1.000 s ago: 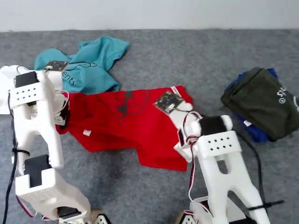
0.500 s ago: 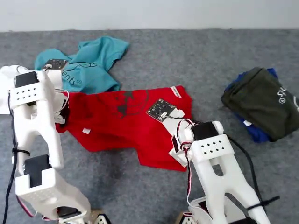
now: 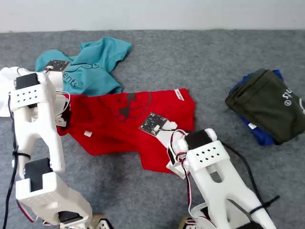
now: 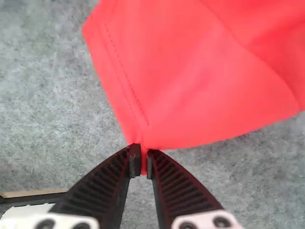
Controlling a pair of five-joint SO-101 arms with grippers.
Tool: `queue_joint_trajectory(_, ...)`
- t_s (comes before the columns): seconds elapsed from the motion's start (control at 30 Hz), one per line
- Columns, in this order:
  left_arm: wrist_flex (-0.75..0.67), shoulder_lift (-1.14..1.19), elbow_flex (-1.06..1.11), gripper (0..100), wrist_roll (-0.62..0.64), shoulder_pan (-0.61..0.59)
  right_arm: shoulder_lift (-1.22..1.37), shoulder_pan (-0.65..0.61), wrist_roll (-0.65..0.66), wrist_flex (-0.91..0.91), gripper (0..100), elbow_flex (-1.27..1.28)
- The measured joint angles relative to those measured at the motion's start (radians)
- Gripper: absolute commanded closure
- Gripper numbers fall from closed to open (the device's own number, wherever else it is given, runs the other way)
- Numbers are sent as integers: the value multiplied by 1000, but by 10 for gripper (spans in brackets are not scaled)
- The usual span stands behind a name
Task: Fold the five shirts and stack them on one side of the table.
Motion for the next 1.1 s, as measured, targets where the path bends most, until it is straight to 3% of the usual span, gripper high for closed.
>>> queue_joint_trajectory(0.37, 0, 0, 3, 986, 0, 0, 0, 2, 0, -17, 974, 3)
queue_joint_trajectory(0.63, 0, 0, 3, 985, 0, 0, 0, 32, 0, -8, 824, 3)
queue_joint_trajectory(1.1, -43, 0, 68, 984, 0, 0, 0, 77, 0, -66, 801, -32)
